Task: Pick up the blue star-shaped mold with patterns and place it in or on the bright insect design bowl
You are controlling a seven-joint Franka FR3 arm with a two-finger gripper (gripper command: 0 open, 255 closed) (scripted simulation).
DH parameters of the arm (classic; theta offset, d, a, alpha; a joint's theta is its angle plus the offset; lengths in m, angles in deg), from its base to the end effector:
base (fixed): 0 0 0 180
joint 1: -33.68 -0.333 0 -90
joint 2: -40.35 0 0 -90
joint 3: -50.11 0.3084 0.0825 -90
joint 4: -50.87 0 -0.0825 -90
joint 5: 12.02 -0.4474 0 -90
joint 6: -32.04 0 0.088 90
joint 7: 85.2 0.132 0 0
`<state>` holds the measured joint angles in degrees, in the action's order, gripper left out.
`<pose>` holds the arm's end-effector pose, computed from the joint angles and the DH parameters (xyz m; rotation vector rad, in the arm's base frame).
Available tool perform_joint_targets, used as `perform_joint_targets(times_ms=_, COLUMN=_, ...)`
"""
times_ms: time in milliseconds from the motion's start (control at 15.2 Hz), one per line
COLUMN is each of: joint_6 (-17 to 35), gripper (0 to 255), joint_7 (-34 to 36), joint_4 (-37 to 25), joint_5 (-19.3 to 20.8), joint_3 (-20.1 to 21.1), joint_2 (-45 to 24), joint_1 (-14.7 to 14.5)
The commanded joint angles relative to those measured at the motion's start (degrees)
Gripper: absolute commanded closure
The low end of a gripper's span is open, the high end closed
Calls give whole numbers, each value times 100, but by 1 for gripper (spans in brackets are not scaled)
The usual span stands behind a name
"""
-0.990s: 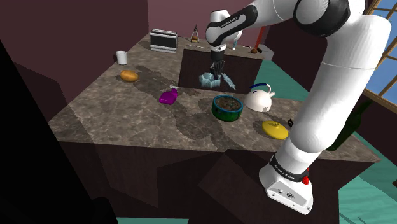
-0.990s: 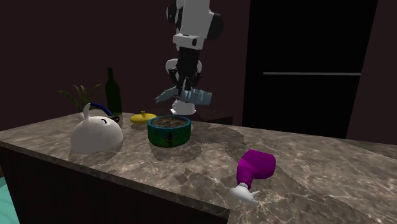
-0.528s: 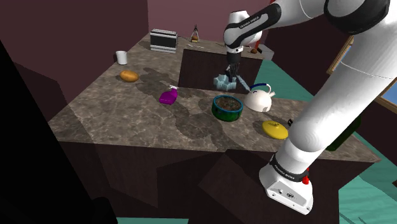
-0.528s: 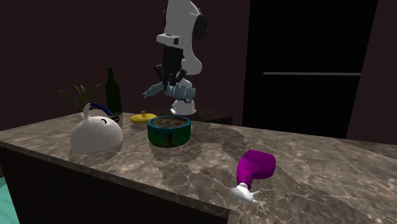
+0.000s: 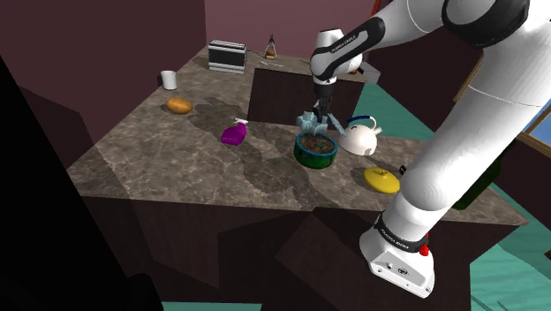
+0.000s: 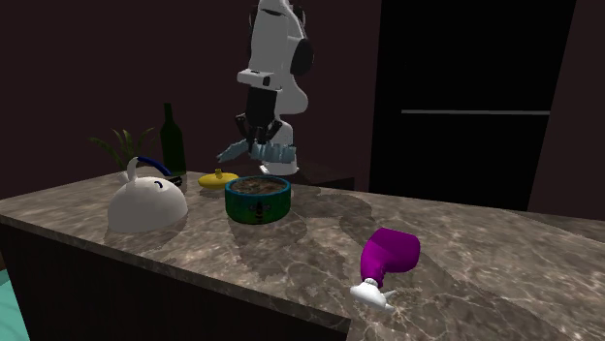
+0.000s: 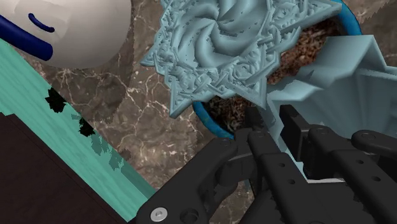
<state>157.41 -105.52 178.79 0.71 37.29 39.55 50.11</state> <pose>0.4898 -0.2888 0.2891 2.9959 -0.0325 -0.1928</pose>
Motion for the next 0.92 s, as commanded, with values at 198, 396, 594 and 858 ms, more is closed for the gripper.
perform_joint_targets(times_ms=198, joint_6=380, gripper=255, joint_7=47, joint_4=130, joint_5=-5, joint_3=-6, joint_2=-249, joint_1=9)
perform_joint_targets(times_ms=396, joint_6=604, gripper=255, joint_7=72, joint_4=205, joint_5=-7, joint_3=-10, joint_2=-401, joint_1=17)
perform_joint_targets(times_ms=594, joint_6=749, gripper=255, joint_7=88, joint_4=248, joint_5=-9, joint_3=-12, joint_2=-505, joint_1=23)
perform_joint_targets(times_ms=858, joint_6=749, gripper=255, joint_7=88, joint_4=247, joint_5=-9, joint_3=-11, joint_2=-505, joint_1=23)
